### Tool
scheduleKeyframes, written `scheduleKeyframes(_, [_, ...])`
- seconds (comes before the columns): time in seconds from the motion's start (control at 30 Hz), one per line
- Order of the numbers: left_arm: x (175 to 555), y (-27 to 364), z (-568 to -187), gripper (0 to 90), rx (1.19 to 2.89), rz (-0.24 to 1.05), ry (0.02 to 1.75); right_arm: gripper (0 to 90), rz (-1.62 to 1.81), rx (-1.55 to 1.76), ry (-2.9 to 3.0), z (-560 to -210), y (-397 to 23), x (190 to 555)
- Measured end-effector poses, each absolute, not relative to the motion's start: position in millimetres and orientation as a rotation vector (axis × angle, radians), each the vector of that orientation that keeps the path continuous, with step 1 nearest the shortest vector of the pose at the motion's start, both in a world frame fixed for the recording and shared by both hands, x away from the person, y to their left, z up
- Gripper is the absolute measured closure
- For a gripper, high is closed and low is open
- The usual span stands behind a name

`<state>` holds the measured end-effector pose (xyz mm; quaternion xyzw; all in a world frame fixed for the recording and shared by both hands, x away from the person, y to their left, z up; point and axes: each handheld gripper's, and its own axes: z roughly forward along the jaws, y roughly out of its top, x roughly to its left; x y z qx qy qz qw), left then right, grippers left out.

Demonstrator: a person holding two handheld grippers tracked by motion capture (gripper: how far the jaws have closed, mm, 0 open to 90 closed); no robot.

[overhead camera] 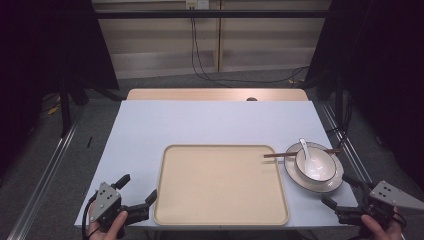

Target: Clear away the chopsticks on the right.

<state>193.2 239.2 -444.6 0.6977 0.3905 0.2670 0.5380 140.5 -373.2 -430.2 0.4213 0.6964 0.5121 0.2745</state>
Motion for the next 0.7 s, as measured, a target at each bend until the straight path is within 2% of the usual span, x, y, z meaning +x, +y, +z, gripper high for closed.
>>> scheduleKeyframes(0.3, [192.8, 240.9, -444.5, 1.2, 1.663, 0.661, 0.931, 0.5, 1.389, 1.1, 1.947, -430.9, -370.2, 142.3])
scheduleKeyframes(0.47, [193.0, 240.7, -444.3, 1.2, 1.679, 0.663, 0.914, 6.5, 1.428, 1.091, 1.97, -431.3, -373.2, 142.8])
scheduleKeyframes(0.6, [192.0, 241.0, -444.4, 1.2, 1.681, 0.659, 0.912, 6.8, 1.486, 1.114, 2.021, -429.8, -376.9, 147.5])
scheduleKeyframes(0.7, [189.9, 239.2, -445.3, 1.3, 1.688, 0.631, 0.897, 12.7, 1.517, 1.127, 2.015, -427.7, -384.1, 151.6])
